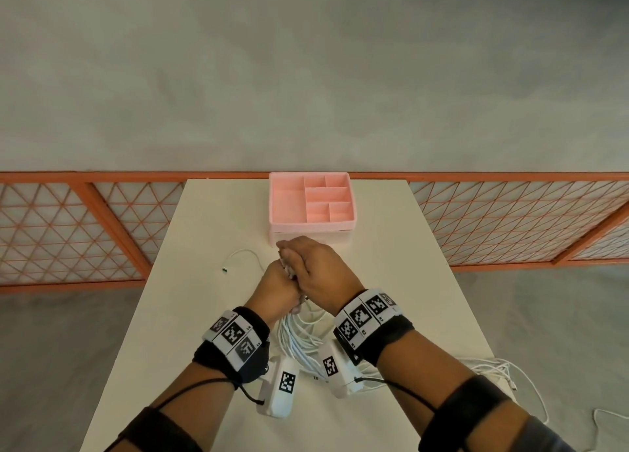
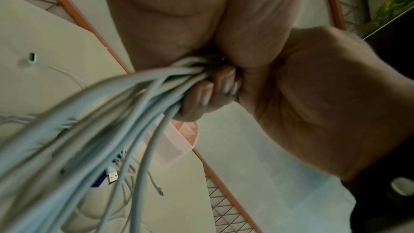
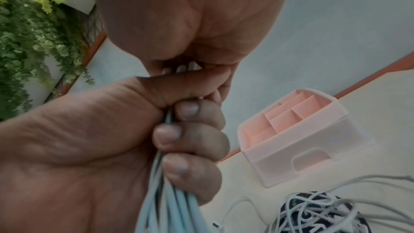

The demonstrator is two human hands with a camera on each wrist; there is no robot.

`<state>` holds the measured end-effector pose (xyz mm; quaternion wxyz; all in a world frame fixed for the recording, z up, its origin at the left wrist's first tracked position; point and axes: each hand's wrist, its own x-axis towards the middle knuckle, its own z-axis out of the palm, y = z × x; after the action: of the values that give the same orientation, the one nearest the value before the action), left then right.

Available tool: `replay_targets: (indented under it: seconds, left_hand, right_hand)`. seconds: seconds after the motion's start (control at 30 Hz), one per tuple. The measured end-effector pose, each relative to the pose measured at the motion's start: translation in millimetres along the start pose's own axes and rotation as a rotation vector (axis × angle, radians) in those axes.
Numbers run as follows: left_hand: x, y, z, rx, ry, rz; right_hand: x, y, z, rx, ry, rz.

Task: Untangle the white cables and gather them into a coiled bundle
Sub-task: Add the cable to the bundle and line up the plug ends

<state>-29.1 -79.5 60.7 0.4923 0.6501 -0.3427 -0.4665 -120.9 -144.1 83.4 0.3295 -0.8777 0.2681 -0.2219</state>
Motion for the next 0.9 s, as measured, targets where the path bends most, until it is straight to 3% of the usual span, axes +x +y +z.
replay_targets:
  seconds: [0.27, 0.53, 0.67, 0.73, 0.8, 0.9]
  left_hand:
    - [1, 1, 2, 0.039, 0.002, 0.024]
    - [4, 0, 1, 0.082, 0.012, 0.050]
    - [2, 2, 1, -0.161, 0.053, 0.083]
    - [0, 7, -2, -0.406, 0.079, 0.063]
    - [2, 10, -6, -0.607, 0.098, 0.039]
    - [9, 11, -16, -0.738, 0.160, 0.036]
  right_hand:
    - [1, 4, -2, 0.074, 0.009, -0.094]
    - [-2, 5, -2, 0.001, 0.052, -0.020]
    - [-13, 9, 8, 0.389, 0.070, 0.183]
    - [-19, 17, 19, 0.550, -0.019, 0.283]
    - [-29, 27, 26, 0.576, -0.156, 0.317]
    - [-42, 38, 29, 0.399, -0.315, 0.316]
